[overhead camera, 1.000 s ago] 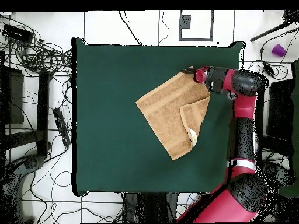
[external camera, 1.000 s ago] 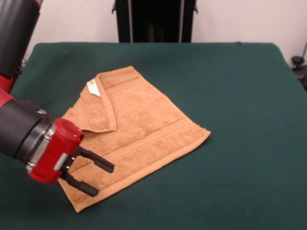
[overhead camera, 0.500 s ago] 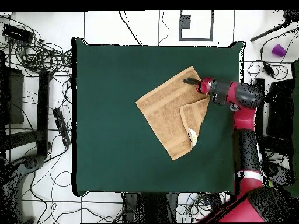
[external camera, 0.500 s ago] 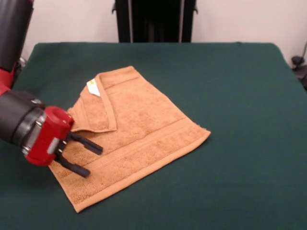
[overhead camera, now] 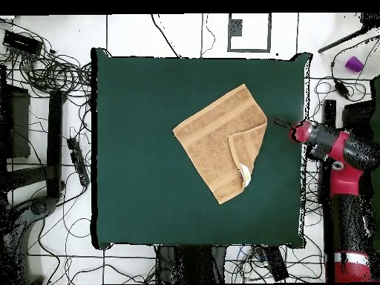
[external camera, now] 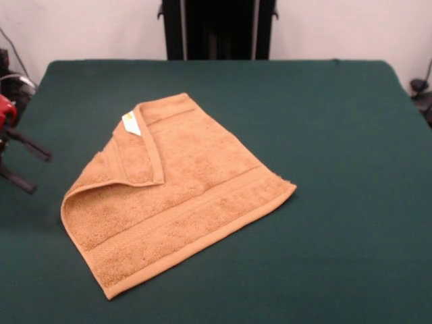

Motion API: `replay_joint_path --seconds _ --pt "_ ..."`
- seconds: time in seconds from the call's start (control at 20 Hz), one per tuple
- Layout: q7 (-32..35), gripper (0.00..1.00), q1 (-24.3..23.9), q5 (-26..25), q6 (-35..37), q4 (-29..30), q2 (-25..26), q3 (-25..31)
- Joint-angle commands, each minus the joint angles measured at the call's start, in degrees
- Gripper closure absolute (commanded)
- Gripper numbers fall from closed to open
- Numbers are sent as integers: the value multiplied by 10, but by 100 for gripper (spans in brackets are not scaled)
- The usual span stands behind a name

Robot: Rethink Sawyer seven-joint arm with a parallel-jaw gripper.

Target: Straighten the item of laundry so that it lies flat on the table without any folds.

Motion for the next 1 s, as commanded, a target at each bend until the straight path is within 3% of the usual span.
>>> replay_joint_path --seconds 0.05,0.25,0.4,1.0 --pt "-30 0 17 -6 -30 91 29 -15" --pt "-9 0 10 -5 -21 115 21 -19" --pt "-5 0 0 -15 -56 144 16 -13" --pt "44 0 72 -10 -136 128 3 -16"
